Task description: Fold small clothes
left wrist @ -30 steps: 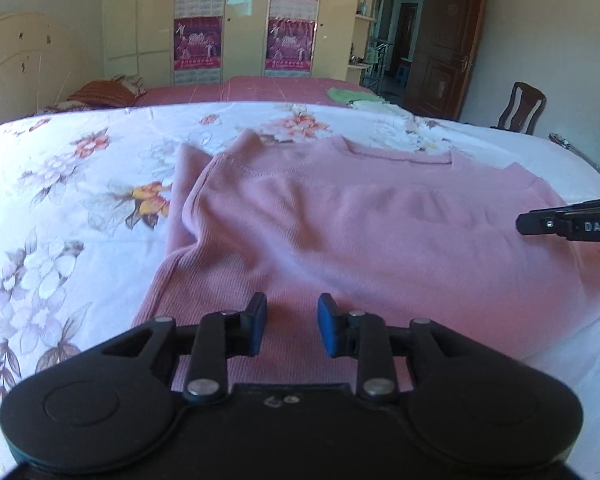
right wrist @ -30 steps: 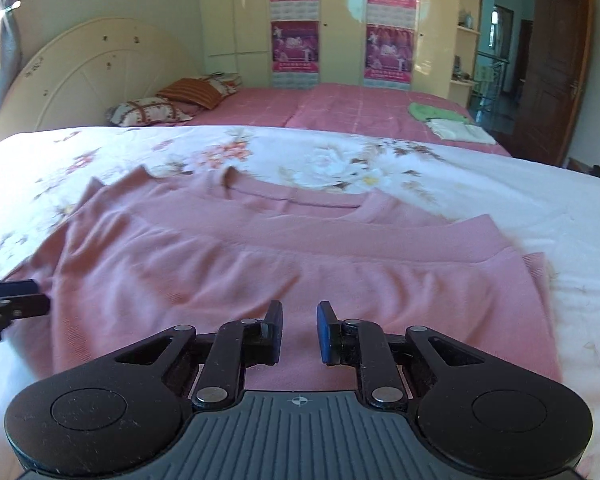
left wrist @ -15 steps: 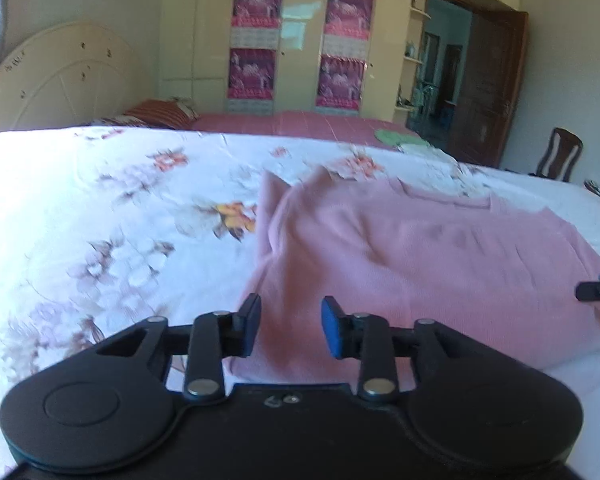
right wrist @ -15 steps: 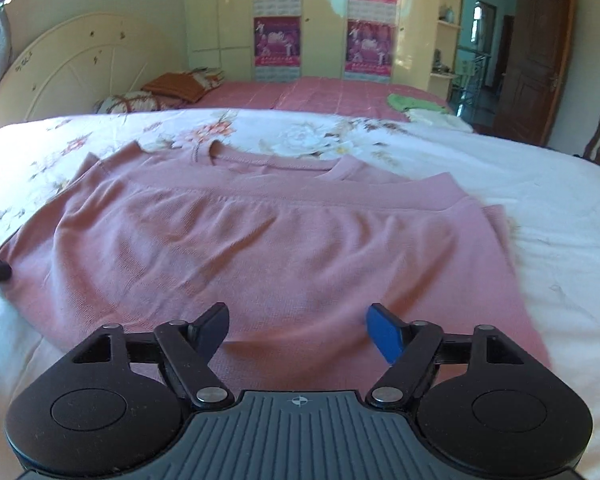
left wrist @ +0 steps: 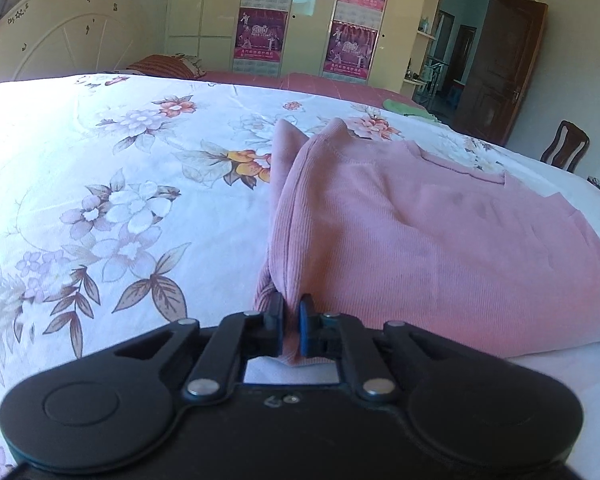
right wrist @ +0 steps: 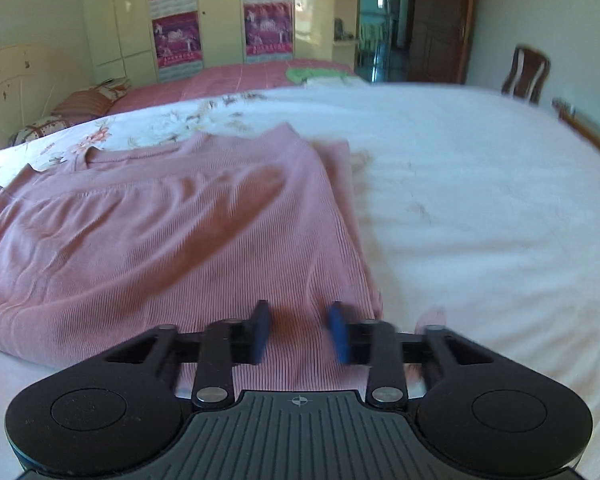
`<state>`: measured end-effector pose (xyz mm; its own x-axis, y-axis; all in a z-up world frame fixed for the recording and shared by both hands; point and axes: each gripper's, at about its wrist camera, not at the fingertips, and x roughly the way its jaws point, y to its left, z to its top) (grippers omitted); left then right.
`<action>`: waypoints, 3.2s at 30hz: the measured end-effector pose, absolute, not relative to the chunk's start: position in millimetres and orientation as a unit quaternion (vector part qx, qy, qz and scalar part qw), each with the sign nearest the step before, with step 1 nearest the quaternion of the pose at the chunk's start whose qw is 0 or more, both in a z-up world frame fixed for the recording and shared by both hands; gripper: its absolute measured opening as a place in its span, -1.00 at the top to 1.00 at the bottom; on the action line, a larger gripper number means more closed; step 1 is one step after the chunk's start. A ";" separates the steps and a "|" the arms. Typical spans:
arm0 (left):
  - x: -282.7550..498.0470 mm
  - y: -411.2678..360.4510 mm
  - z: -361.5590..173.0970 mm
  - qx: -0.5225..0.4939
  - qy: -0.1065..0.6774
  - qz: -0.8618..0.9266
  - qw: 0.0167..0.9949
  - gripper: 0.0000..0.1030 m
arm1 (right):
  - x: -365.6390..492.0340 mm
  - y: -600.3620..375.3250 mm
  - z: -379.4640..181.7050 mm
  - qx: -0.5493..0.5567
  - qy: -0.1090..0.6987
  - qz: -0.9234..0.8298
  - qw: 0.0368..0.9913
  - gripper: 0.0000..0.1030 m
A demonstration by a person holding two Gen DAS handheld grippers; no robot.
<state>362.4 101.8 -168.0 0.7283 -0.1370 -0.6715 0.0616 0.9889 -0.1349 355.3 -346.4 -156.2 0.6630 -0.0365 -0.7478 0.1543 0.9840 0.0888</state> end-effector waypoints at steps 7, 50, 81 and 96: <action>356.9 99.5 -169.0 -0.026 0.366 -0.057 0.928 0.88 | 347.4 -341.2 -164.6 0.017 0.404 -0.069 0.912 1.00; 384.4 17.8 -151.2 -0.056 0.401 -0.081 0.911 -0.31 | 427.9 -198.0 -130.7 -0.019 0.347 0.105 0.932 -0.02; 382.8 93.3 -203.2 -0.446 0.321 -0.043 0.834 -0.38 | 429.8 -187.3 -152.7 0.004 0.363 0.115 0.925 -0.02; 350.9 108.5 -212.5 -0.518 0.287 -0.051 0.804 -0.30 | 443.9 -196.9 -159.9 0.015 0.367 0.106 0.924 -0.02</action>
<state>350.9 108.5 -212.5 0.8302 -0.3792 -0.4086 -0.2152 0.4581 -0.8625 443.9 -196.9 -159.9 0.7077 0.2062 -0.6757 -0.1848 0.9772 0.1047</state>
